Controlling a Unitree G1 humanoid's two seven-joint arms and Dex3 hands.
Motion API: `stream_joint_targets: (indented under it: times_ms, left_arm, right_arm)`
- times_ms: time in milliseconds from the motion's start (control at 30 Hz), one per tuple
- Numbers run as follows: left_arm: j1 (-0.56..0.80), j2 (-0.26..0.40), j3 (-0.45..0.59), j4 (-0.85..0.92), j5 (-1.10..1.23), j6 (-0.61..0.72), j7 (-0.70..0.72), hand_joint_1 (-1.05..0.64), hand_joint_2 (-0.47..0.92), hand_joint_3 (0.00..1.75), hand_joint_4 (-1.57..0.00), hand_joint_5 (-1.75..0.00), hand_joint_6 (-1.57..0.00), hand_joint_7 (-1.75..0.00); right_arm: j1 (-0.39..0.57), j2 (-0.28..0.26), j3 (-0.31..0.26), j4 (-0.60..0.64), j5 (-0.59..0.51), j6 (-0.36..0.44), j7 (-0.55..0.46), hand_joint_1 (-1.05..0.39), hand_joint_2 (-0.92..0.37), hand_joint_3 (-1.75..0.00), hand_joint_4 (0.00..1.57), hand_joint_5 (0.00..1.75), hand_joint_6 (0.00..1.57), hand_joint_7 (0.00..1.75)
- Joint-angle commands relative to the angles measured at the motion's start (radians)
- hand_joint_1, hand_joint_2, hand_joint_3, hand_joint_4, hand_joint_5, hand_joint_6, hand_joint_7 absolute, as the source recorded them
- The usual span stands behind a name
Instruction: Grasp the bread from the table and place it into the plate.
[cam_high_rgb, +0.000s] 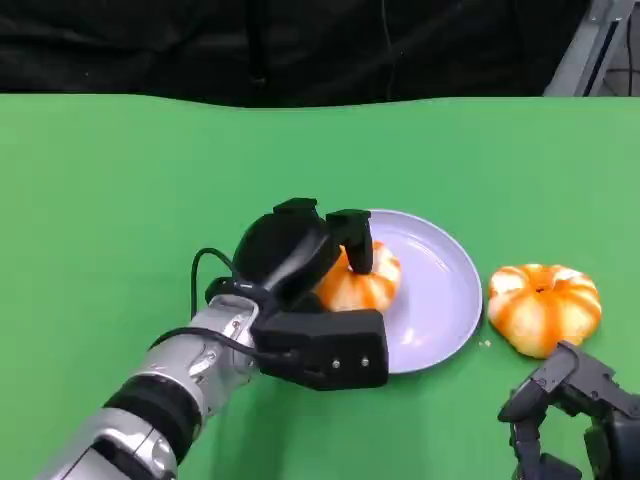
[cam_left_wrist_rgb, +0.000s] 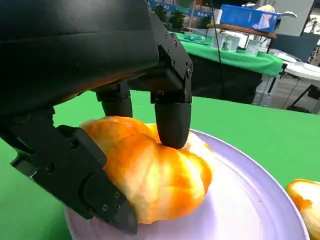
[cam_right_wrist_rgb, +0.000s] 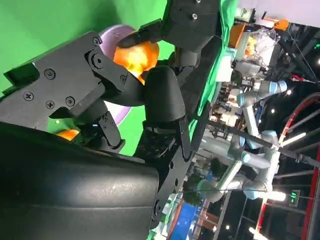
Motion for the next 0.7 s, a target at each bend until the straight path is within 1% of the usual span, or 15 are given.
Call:
stream_joint_targets:
  times_ms: [33,467,533,700]
  left_arm:
    - [-0.029,0.007,-0.003,0.008,0.003,-0.004,0.019,-0.04,0.92,0.11,-0.55,-1.75,-0.59,-1.60]
    - [-0.032,0.004,-0.001,0.011,-0.002,-0.005,0.013,-0.04,0.92,0.10,-0.55,-1.75,-0.59,-1.60]
    - [-0.034,0.000,0.002,0.015,-0.009,-0.006,0.005,-0.09,0.92,0.15,-0.54,-1.75,-0.58,-1.58]
    - [-0.036,-0.001,0.001,0.017,-0.011,-0.007,0.004,-0.10,0.92,0.17,-0.54,-1.75,-0.59,-1.56]
  right_arm:
    - [0.008,-0.002,-0.001,-0.017,-0.004,0.007,-0.008,-0.13,-0.57,-1.10,0.84,1.75,0.76,1.51]
    - [0.007,-0.004,0.000,-0.017,-0.002,0.007,-0.006,-0.13,-0.57,-1.10,0.84,1.75,0.76,1.51]
    - [0.007,-0.006,0.001,-0.017,0.000,0.007,-0.003,-0.14,-0.56,-1.11,0.83,1.75,0.76,1.51]
    - [0.006,-0.006,0.002,-0.017,0.001,0.007,-0.003,-0.14,-0.56,-1.11,0.83,1.75,0.76,1.52]
